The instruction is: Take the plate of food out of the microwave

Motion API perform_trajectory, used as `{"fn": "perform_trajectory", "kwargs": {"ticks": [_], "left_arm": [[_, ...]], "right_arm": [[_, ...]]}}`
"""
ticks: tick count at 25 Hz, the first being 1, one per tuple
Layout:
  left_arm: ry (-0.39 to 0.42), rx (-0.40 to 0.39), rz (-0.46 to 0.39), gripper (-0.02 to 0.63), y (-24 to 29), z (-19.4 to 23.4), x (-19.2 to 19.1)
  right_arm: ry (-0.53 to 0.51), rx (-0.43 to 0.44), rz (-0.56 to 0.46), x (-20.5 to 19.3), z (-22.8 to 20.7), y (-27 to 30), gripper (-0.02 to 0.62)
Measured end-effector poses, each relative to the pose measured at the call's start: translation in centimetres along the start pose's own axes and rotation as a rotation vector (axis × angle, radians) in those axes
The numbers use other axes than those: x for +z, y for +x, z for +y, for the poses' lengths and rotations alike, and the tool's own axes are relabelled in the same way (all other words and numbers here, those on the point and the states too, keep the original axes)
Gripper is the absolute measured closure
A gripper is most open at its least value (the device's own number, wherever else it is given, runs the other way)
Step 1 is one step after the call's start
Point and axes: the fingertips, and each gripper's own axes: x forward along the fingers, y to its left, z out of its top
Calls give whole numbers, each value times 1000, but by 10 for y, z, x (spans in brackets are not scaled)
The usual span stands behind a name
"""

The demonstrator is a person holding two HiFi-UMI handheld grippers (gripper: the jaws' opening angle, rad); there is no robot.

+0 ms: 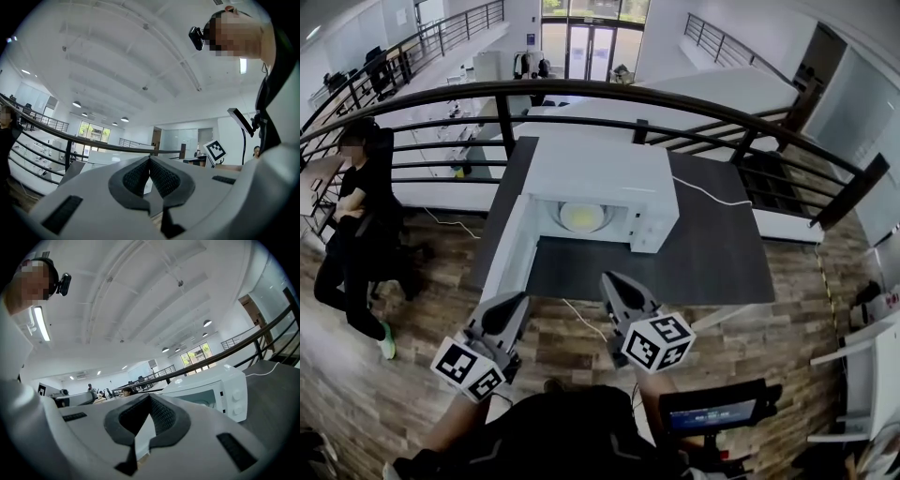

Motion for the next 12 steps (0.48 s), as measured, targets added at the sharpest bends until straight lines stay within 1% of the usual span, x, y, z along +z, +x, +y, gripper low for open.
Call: {"fn": "perform_trajectory", "kwargs": {"ticks": [6, 9, 12], "left_arm": [[-27, -1, 3, 601, 3, 23, -1], [-29, 2, 3, 601, 13, 30, -4], [-31, 24, 4, 601, 27, 40, -4]], "right_arm": [[-1, 4, 28, -4, 7, 26, 606], [-4, 8, 38, -4, -1, 36, 606], [6, 24, 51, -4, -13, 51, 606]]}}
